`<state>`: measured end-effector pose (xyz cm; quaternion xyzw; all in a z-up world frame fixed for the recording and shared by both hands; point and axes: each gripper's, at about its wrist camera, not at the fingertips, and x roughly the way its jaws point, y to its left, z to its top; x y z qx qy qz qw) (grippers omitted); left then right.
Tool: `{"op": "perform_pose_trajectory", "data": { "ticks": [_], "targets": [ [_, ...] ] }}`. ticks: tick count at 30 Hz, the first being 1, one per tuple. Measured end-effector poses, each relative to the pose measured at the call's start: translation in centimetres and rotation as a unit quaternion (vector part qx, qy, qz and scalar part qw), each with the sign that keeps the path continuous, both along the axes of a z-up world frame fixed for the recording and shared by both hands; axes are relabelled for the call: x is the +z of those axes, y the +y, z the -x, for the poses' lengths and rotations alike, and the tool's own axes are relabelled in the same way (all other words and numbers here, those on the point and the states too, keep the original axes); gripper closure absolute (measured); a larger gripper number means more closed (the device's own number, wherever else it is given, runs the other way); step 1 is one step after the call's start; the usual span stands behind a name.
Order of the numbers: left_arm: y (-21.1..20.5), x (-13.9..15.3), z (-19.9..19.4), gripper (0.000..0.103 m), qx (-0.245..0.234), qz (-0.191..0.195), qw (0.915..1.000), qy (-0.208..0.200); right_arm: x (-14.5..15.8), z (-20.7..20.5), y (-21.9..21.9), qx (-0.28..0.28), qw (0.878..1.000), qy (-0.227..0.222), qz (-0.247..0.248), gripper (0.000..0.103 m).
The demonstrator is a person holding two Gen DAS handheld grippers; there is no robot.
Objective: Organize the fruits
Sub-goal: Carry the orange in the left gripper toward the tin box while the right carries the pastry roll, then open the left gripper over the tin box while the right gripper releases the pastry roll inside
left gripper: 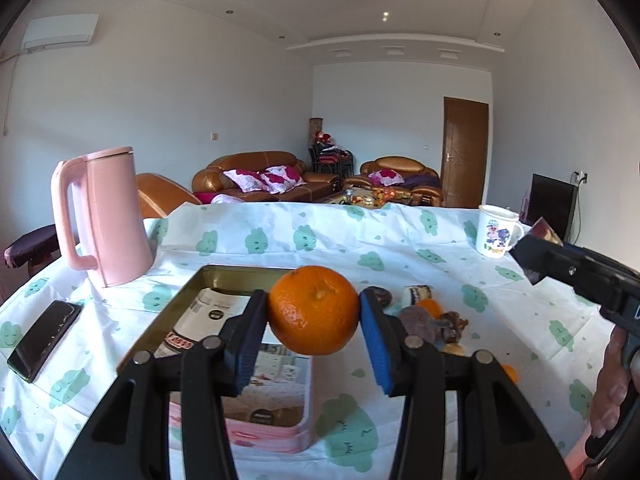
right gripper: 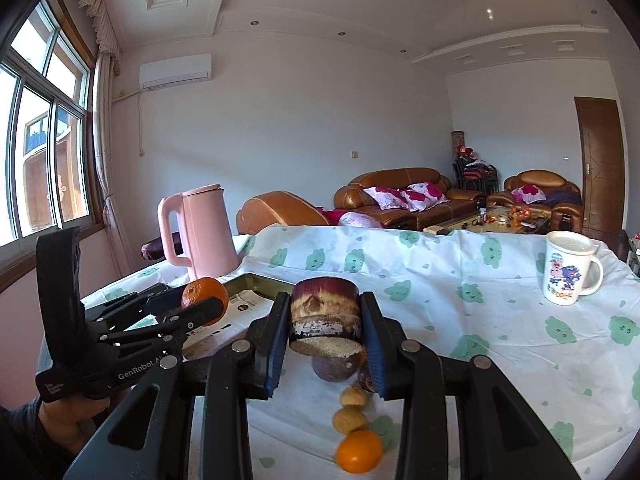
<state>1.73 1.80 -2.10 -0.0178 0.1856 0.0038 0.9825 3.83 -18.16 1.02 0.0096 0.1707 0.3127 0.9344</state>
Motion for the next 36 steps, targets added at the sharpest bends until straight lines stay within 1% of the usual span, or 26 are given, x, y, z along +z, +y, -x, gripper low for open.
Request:
{"op": "perform_pose_trajectory", "data": {
  "ticks": [2,5,7,9,11,14,16,19,22,24,26,27,28,29,33,36],
  "targets": [
    [2.1,-0.1,-0.8,0.055,0.019,0.001,0.9997,0.016,0.2,-1.1,2.7,0.025,0.999,0.020,0.008,0.066],
    [4.9,-0.6,-2.2,0.055,0.039,0.001,0.9982,0.047,-0.1,-2.5,7.1,0.049,0.997,0.032,0.050,0.066],
    [6.4,-1.2,-3.1,0.055,0.048,0.001,0.9967,0.065,-0.7,-3.4,9.7,0.063,0.995,0.038,0.073,0.066],
    [7.6,-1.7,-3.6,0.055,0.056,0.001,0.9953,0.079,-1.6,-4.4,11.7,0.073,0.992,0.054,0.088,0.066],
    [8.4,-2.2,-4.1,0.055,0.062,0.002,0.9940,0.090,-2.7,-5.2,13.4,0.083,0.989,0.066,0.098,0.066],
    [8.8,-2.8,-4.9,0.055,0.062,-0.007,0.9930,0.100,-4.2,-6.1,15.6,0.086,0.985,0.076,0.125,0.066],
    [9.1,-3.0,-5.4,0.055,0.064,-0.011,0.9918,0.110,-4.8,-6.5,16.4,0.087,0.984,0.085,0.132,0.066],
    [9.4,-3.3,-5.9,0.055,0.058,-0.004,0.9910,0.120,-5.8,-6.8,17.2,0.088,0.981,0.089,0.147,0.066],
    [9.6,-3.4,-6.1,0.053,0.062,-0.006,0.9900,0.127,-6.4,-6.9,17.5,0.091,0.979,0.101,0.151,0.066],
    [9.7,-3.3,-6.0,0.052,0.067,-0.005,0.9900,0.124,-6.4,-6.9,17.7,0.088,0.979,0.104,0.149,0.065],
    [9.7,-3.1,-5.6,0.047,0.072,-0.009,0.9905,0.117,-6.1,-6.8,17.2,0.074,0.981,0.098,0.149,0.056],
    [9.7,-3.0,-5.3,0.042,0.075,-0.012,0.9908,0.112,-5.8,-6.6,16.8,0.072,0.982,0.096,0.144,0.048],
    [9.6,-2.8,-5.0,0.038,0.077,-0.012,0.9912,0.107,-5.6,-6.3,16.3,0.072,0.983,0.095,0.137,0.044],
    [9.5,-2.6,-4.6,0.034,0.077,-0.009,0.9918,0.102,-5.3,-6.0,15.7,0.070,0.984,0.093,0.134,0.044],
    [8.2,-1.6,-2.9,0.034,0.063,-0.002,0.9949,0.078,-4.4,-3.2,11.3,0.043,0.987,0.066,0.143,0.044],
    [6.3,-1.3,-2.0,0.034,0.040,0.003,0.9968,0.069,-4.9,-1.2,6.6,-0.003,0.986,0.062,0.158,0.043]
  ]
}}
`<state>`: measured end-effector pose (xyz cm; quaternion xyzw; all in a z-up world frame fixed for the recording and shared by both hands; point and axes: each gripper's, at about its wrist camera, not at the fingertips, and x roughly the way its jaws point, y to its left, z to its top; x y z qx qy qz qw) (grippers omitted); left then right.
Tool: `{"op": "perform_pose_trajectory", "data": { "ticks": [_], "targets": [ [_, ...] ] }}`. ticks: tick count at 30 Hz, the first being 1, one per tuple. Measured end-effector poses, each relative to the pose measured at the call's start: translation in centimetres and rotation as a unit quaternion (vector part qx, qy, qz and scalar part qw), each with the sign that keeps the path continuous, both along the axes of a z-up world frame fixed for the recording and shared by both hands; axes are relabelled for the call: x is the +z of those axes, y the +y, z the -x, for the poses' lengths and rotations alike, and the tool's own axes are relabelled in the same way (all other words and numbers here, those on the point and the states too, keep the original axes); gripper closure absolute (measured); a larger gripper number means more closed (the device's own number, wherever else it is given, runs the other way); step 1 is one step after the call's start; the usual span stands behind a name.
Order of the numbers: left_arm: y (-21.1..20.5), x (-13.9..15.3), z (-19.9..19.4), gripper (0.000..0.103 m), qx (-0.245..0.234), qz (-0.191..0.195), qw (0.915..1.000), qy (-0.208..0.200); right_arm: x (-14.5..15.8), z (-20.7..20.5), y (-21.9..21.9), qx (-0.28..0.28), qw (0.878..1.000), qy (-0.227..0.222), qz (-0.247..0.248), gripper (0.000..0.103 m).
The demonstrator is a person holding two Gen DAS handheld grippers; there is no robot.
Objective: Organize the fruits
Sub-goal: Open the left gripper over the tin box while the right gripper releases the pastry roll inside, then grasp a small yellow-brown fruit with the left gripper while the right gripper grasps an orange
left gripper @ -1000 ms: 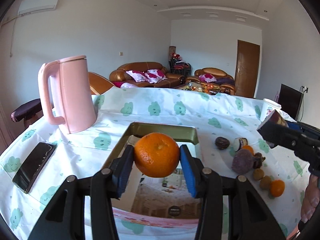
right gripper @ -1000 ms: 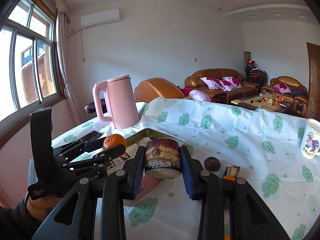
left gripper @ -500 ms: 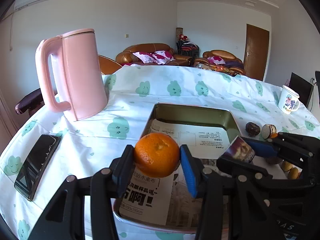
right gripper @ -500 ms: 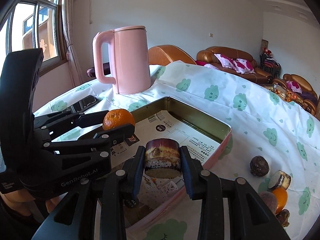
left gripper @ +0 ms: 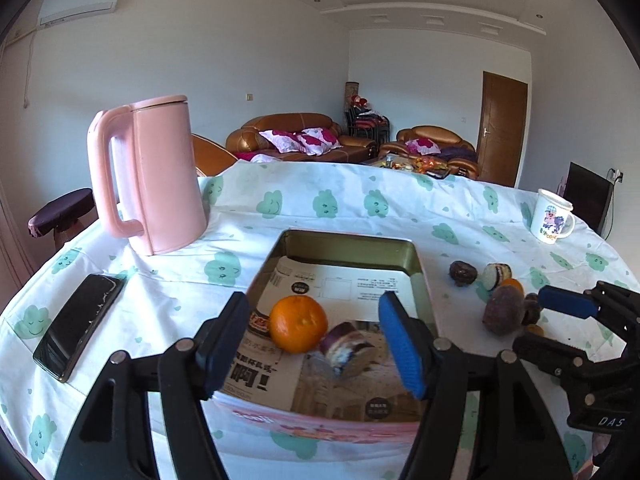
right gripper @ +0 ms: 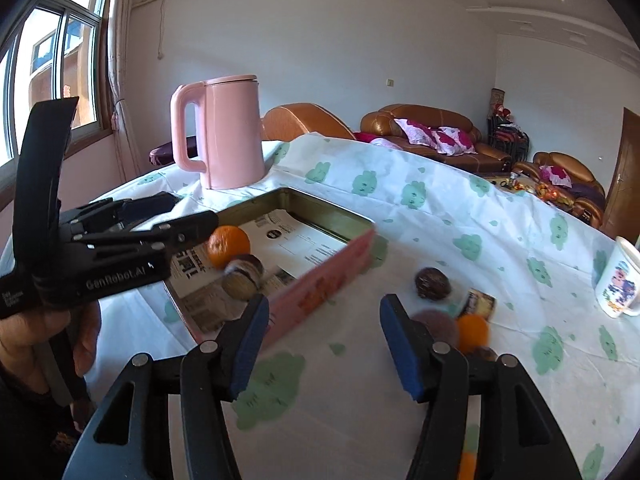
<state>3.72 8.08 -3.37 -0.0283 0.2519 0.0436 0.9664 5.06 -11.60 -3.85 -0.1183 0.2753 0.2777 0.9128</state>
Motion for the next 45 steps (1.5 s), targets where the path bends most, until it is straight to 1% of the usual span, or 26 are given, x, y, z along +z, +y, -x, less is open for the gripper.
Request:
{"op": "perform_pose_trajectory", "data": {
  "ticks": [3,4,6,9,12,14,16,17,19,21,23,26,27,28,30,32,34,35,38,39,41,43,45],
  "targets": [
    [-2.7,0.0,0.3,0.034,-0.032,0.007,0.9995,0.000,-1.2,1.0,-4.6,-0.054,0.998,0.007,0.017,0.043],
    [-3.8,-0.1,0.2,0.034,-0.046,0.010,0.9989,0.003,-1.7,1.1,-5.8,-0.069,0.997,0.017,0.016,0.043],
    [-5.8,-0.5,0.0,0.030,-0.071,0.013,0.9973,0.012,-2.4,1.0,-7.6,-0.085,0.996,0.034,0.008,0.043],
    [-8.6,-1.2,-0.5,0.030,-0.100,0.002,0.9945,0.032,-3.2,0.8,-8.6,-0.082,0.995,0.051,0.000,0.043],
    [-10.1,-1.8,-0.7,0.030,-0.109,-0.007,0.9931,0.043,-3.9,0.1,-8.6,-0.074,0.994,0.075,-0.009,0.044],
    [-10.7,-1.9,-0.8,0.030,-0.114,-0.009,0.9923,0.048,-4.2,-0.1,-8.5,-0.067,0.994,0.081,-0.010,0.051],
    [-11.3,-2.0,-0.8,0.030,-0.119,-0.010,0.9916,0.051,-4.4,0.2,-8.4,-0.058,0.995,0.080,-0.010,0.066],
    [-11.4,-2.0,-0.8,0.030,-0.121,-0.010,0.9912,0.053,-4.4,0.3,-8.3,-0.055,0.995,0.078,-0.006,0.067],
    [-11.9,-2.1,-0.6,0.030,-0.127,-0.007,0.9904,0.054,-4.3,0.7,-8.5,-0.052,0.996,0.071,-0.007,0.067],
    [-12.6,-2.1,-0.7,0.030,-0.135,-0.005,0.9892,0.057,-4.0,0.7,-9.3,-0.064,0.995,0.065,-0.026,0.067],
    [-13.3,-2.2,-0.8,0.030,-0.142,-0.002,0.9879,0.062,-3.6,0.5,-10.2,-0.092,0.994,0.047,-0.034,0.067],
    [-14.6,-2.6,-1.1,0.030,-0.157,0.003,0.9850,0.073,-3.4,0.0,-11.4,-0.139,0.990,0.024,-0.013,0.067],
    [-15.1,-2.7,-1.3,0.030,-0.162,0.006,0.9836,0.080,-3.5,-0.3,-11.8,-0.150,0.988,0.023,-0.013,0.067],
    [-15.5,-2.9,-1.5,0.032,-0.167,0.009,0.9821,0.087,-3.4,-0.5,-12.3,-0.151,0.988,0.028,-0.025,0.067],
    [-16.4,-3.3,-2.0,0.032,-0.181,0.019,0.9781,0.101,-3.4,-0.5,-12.7,-0.167,0.985,0.022,-0.020,0.067],
    [-17.2,-3.6,-2.3,0.033,-0.189,0.021,0.9754,0.112,-3.4,-0.5,-13.3,-0.173,0.984,0.020,-0.028,0.067],
    [-17.8,-4.0,-2.8,0.040,-0.193,0.019,0.9730,0.125,-3.4,-0.5,-13.8,-0.174,0.984,0.024,-0.042,0.067],
    [-17.9,-4.1,-3.0,0.047,-0.196,0.021,0.9716,0.131,-3.4,-0.5,-14.0,-0.174,0.983,0.025,-0.045,0.067],
    [-18.6,-4.4,-3.5,0.049,-0.202,0.019,0.9683,0.145,-3.4,-0.4,-14.0,-0.172,0.984,0.025,-0.046,0.067],
    [-18.8,-4.4,-3.5,0.055,-0.205,0.017,0.9678,0.145,-3.4,-0.5,-14.0,-0.171,0.984,0.027,-0.047,0.067],
    [-19.4,-4.7,-3.6,0.061,-0.210,0.006,0.9659,0.152,-3.5,-0.5,-14.0,-0.169,0.984,0.031,-0.051,0.067],
    [-19.6,-4.9,-3.7,0.073,-0.217,0.004,0.9634,0.157,-3.5,-0.5,-13.9,-0.167,0.984,0.032,-0.050,0.067],
    [-19.4,-4.9,-3.7,0.073,-0.218,0.010,0.9633,0.156,-3.5,-0.5,-13.8,-0.166,0.985,0.030,-0.048,0.067]
  ]
}}
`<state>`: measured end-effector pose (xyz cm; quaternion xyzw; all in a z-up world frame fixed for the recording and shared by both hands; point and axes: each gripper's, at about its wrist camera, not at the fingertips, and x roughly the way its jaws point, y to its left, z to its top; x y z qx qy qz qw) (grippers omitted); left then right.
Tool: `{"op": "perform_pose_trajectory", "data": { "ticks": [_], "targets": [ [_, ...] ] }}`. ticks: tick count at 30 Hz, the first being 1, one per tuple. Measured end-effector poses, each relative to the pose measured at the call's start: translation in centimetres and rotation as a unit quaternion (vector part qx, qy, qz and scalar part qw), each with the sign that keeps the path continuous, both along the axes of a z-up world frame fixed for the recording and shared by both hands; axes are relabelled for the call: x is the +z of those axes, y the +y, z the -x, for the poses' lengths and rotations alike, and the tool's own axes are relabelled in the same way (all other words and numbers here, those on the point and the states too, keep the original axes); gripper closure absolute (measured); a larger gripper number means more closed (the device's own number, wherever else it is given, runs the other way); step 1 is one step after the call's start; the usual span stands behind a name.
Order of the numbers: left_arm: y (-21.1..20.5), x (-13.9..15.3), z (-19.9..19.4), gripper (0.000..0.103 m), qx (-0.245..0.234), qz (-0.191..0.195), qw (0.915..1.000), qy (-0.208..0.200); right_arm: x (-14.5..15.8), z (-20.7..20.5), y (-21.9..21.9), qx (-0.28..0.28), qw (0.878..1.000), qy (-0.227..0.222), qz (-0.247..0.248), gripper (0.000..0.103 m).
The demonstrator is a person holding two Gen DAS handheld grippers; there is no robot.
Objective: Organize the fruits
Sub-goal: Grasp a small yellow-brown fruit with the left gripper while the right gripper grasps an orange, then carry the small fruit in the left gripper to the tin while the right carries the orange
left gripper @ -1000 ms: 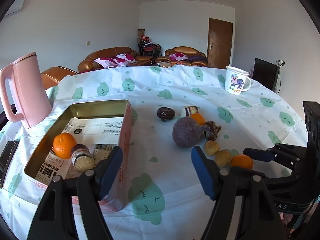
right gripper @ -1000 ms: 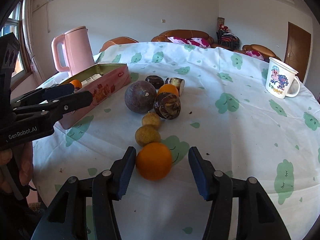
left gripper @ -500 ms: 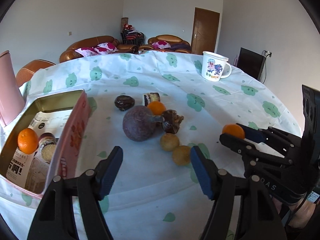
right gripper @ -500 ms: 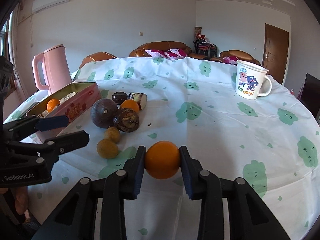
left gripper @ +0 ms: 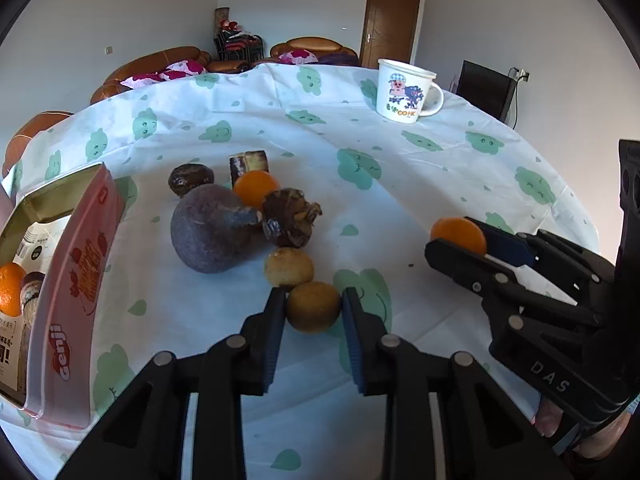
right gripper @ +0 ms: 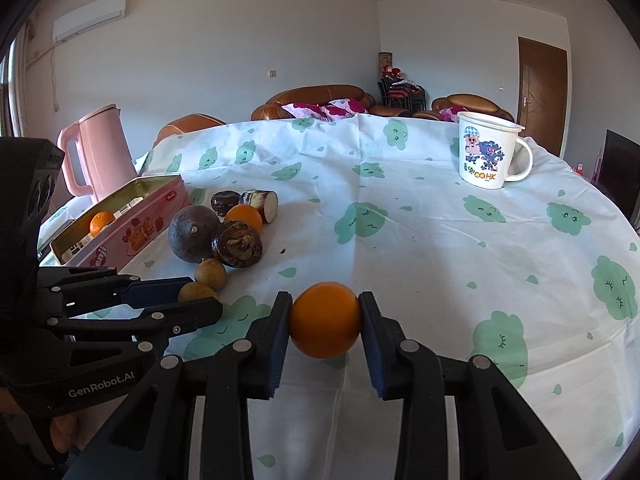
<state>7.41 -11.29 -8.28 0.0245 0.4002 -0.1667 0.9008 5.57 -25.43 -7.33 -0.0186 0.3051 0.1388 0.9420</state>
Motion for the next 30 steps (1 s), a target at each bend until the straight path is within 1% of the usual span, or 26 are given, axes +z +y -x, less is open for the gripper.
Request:
{"op": "perform_pose_trajectory", "data": {
  "ticks": [5,10,21,30],
  "targets": [
    [0.2,0.5,0.7,0.073,0.006,-0.001,0.9996,-0.028,0.1,0.4,-0.1,0.004,1.000,-0.015,-0.006,0.067],
    [0.2,1.1,1.6,0.073,0.014,-0.010,0.9974,-0.070,0.3,1.0,-0.1,0.012,0.999,-0.036,-0.009,0.067],
    [0.6,2.0,3.0,0.073,0.025,-0.006,0.9914,-0.128,0.7,2.0,-0.3,0.025,0.997,-0.071,-0.022,0.067],
    [0.7,2.4,3.6,0.073,0.028,-0.002,0.9884,-0.149,0.8,2.6,-0.5,0.031,0.995,-0.091,-0.028,0.067]
  ]
}}
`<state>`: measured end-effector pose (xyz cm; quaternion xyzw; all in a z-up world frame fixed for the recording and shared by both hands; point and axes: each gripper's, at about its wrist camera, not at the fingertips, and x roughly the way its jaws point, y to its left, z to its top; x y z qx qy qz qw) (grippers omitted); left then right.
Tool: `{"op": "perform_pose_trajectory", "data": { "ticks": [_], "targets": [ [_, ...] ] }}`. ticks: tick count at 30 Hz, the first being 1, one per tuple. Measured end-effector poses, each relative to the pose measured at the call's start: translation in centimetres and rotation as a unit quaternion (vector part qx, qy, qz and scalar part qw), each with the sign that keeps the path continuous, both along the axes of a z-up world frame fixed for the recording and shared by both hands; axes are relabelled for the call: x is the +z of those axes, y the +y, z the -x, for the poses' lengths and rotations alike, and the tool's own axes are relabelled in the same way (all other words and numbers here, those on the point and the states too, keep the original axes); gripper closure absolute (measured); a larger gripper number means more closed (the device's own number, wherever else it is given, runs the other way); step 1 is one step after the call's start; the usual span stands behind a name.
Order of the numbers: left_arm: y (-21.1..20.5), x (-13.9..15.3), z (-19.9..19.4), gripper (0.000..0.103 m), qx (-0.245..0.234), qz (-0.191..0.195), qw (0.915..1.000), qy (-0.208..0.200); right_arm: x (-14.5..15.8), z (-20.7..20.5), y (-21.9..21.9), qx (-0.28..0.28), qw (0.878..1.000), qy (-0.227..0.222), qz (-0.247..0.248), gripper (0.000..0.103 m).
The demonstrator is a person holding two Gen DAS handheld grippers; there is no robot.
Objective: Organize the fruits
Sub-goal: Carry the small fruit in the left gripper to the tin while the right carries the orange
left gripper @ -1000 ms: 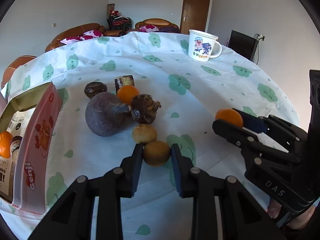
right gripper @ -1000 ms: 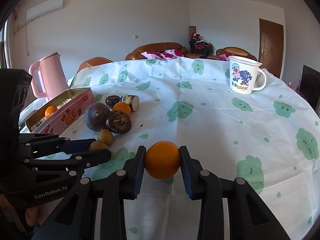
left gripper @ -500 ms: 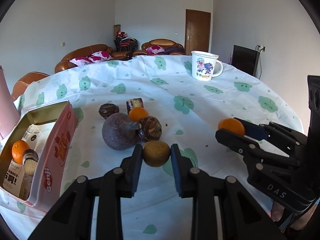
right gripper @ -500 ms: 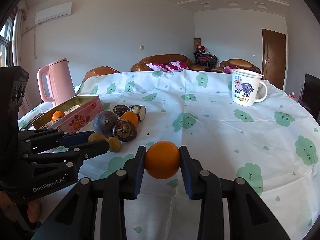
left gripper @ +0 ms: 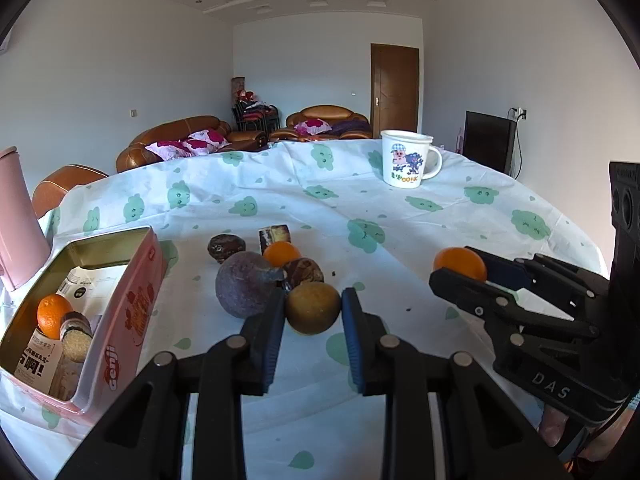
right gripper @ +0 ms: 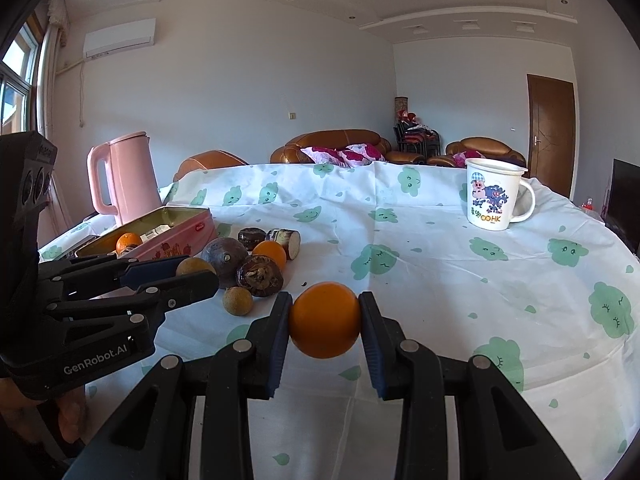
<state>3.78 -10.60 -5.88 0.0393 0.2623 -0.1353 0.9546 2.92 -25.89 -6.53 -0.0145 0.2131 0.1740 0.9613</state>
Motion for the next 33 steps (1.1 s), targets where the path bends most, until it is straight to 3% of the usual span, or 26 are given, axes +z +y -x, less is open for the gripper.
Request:
{"op": "perform_pose_trajectory", "data": {
  "ticks": [20,33],
  "targets": [
    [-0.2,0.4,1.2,0.073,0.011,-0.010,0.9990,-0.043,0.2,1.3,-0.2,0.010,0.999,-0.039,-0.007,0.067],
    [0.6,1.0,1.9,0.073,0.022,0.008,0.9974,-0.068,0.4,1.8,-0.1,0.015,0.998,-0.057,-0.005,0.067]
  ]
}}
